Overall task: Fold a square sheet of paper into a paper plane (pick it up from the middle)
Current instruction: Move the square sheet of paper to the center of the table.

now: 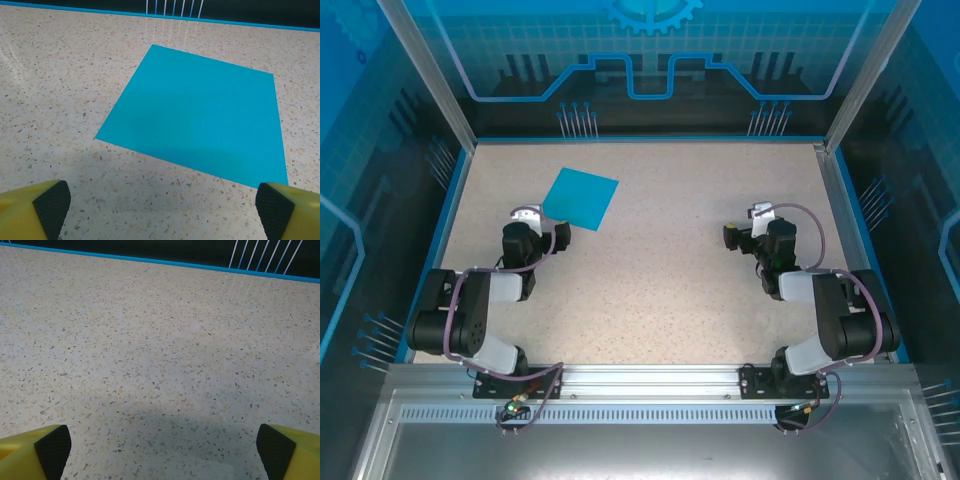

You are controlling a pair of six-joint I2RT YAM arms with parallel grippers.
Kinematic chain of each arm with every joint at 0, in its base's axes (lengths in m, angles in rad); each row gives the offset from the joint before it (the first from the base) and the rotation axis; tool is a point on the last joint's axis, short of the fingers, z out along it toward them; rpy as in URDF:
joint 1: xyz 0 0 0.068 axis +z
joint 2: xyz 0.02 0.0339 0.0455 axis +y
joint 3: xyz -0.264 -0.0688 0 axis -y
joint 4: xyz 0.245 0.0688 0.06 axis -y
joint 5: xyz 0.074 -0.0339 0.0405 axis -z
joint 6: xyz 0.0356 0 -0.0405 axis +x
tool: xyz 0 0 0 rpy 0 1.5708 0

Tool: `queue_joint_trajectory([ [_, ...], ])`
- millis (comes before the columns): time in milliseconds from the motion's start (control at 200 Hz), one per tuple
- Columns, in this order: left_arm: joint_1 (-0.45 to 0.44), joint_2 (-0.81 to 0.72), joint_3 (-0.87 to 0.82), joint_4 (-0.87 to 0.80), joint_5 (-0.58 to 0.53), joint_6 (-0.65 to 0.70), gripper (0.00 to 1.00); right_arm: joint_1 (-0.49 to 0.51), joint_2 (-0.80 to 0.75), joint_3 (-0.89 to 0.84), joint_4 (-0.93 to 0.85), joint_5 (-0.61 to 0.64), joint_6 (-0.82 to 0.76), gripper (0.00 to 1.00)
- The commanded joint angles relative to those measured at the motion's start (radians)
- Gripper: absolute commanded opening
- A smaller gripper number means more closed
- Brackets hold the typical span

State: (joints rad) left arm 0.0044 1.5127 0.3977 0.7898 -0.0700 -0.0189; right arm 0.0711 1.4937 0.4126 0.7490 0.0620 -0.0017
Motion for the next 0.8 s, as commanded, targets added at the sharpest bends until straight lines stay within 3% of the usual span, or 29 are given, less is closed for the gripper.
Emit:
queue_joint_trajectory([
  [0,-0.006,0.005,0.020,-0.003,0.017,0.019,0.98,-0.014,0.008,0.018,0.003,-0.017,-0.011,1.00],
  [795,-0.006,0.003,0.015,0.005,0.017,0.017,0.98,-0.010,0.001,0.018,0.000,-0.021,-0.018,0.99],
])
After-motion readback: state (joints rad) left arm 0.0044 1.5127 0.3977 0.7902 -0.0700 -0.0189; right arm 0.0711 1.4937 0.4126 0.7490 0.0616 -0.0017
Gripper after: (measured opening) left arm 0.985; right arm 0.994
